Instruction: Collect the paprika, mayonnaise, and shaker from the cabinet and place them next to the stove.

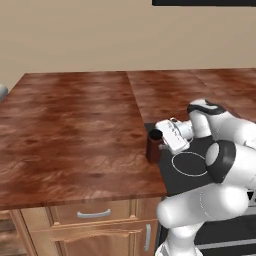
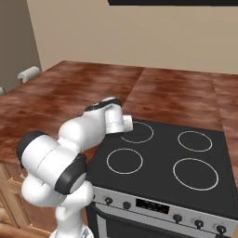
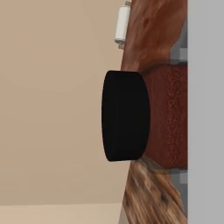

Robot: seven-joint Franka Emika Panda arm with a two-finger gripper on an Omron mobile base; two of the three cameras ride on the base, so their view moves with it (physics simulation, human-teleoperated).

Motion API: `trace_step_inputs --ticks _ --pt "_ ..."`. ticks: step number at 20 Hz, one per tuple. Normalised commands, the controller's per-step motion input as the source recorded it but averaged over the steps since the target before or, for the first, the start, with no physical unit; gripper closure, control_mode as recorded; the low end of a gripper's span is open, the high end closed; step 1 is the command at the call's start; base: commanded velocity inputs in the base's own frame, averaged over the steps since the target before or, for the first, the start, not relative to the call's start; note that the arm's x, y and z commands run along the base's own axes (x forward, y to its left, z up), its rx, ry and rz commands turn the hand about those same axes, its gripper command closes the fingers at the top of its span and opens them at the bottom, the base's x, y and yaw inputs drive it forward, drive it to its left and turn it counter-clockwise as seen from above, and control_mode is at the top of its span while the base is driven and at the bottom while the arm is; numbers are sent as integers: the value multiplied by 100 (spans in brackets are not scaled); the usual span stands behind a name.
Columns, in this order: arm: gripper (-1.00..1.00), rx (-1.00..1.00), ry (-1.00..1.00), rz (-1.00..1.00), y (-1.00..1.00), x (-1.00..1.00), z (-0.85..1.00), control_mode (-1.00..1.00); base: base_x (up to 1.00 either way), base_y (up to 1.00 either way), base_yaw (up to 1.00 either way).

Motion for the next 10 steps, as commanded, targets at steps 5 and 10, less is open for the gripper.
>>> trace_step_inputs --ticks 5,10 --pt "100 0 0 0 0 24 -41 -100 0 0 0" --pt "100 0 0 0 0 20 -43 -100 0 0 0"
